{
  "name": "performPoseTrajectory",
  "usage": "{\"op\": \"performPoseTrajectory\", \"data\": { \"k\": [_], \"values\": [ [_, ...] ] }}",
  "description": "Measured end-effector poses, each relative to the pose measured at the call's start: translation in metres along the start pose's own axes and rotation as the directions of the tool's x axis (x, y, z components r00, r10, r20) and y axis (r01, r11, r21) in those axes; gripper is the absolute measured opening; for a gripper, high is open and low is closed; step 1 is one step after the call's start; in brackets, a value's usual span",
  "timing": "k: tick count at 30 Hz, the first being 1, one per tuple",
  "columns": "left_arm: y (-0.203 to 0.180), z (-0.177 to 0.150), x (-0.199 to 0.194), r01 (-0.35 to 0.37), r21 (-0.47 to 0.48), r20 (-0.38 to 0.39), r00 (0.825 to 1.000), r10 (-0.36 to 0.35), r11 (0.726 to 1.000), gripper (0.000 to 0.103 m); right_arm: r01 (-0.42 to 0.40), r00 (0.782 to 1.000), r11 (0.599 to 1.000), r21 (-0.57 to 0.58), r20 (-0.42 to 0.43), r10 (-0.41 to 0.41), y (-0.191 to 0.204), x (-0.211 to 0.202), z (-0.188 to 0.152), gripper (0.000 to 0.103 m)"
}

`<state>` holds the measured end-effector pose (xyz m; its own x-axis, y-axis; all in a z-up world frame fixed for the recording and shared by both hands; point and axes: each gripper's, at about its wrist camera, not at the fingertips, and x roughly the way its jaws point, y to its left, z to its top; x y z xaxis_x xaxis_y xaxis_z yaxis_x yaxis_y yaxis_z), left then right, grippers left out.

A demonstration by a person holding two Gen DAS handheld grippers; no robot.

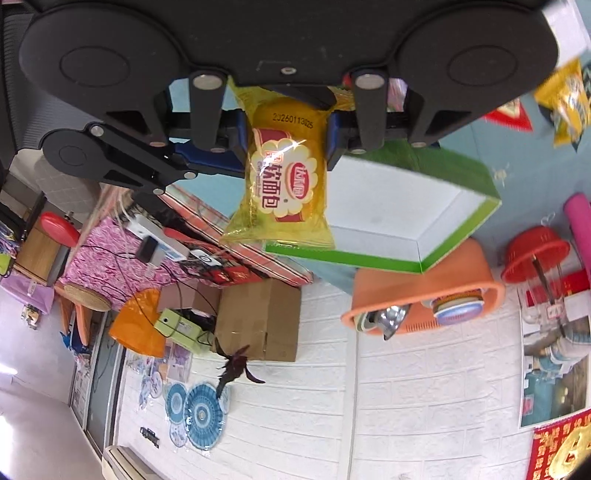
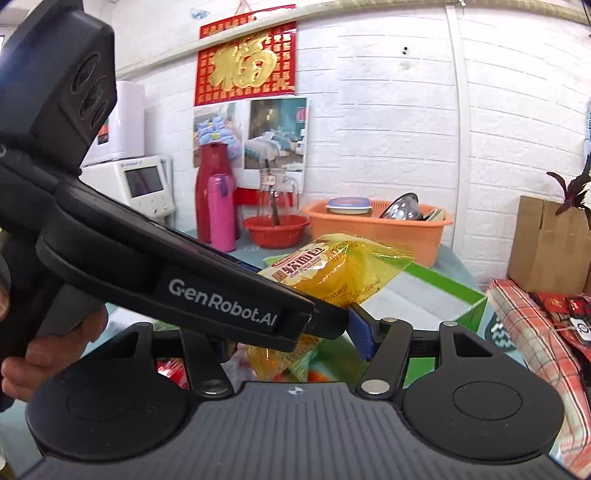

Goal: Organize snacks
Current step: 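Carry the bread pack over the green box and open the left gripper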

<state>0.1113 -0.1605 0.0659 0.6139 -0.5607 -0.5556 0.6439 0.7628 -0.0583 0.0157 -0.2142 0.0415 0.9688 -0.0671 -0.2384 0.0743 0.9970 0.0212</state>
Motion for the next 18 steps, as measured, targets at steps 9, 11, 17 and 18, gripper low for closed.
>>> {"op": "performPoseTrajectory", "data": {
  "k": [9,11,17,18],
  "values": [
    [0.041,0.024,0.085,0.041,-0.019,-0.073,0.996,-0.042,0.999,0.065,0.042,0.998,0.998,0.047,-0.047,-0.040,-0.044,0.065,-0.002,0.096],
    [0.046,0.027,0.098,0.056,-0.023,-0.091,0.994,-0.058,0.998,0.066,0.055,0.997,0.997,0.060,-0.062,-0.051,-0.052,0.073,-0.005,0.096],
    [0.055,0.028,0.129,0.037,-0.035,-0.112,0.993,-0.041,0.999,0.103,0.090,0.991,0.993,0.079,-0.107,-0.081,-0.066,0.097,-0.012,0.101],
    [0.056,0.028,0.130,0.010,-0.040,-0.107,0.994,-0.014,0.999,0.103,0.106,0.988,0.992,0.066,-0.117,-0.098,-0.066,0.099,-0.013,0.103]
  ]
}}
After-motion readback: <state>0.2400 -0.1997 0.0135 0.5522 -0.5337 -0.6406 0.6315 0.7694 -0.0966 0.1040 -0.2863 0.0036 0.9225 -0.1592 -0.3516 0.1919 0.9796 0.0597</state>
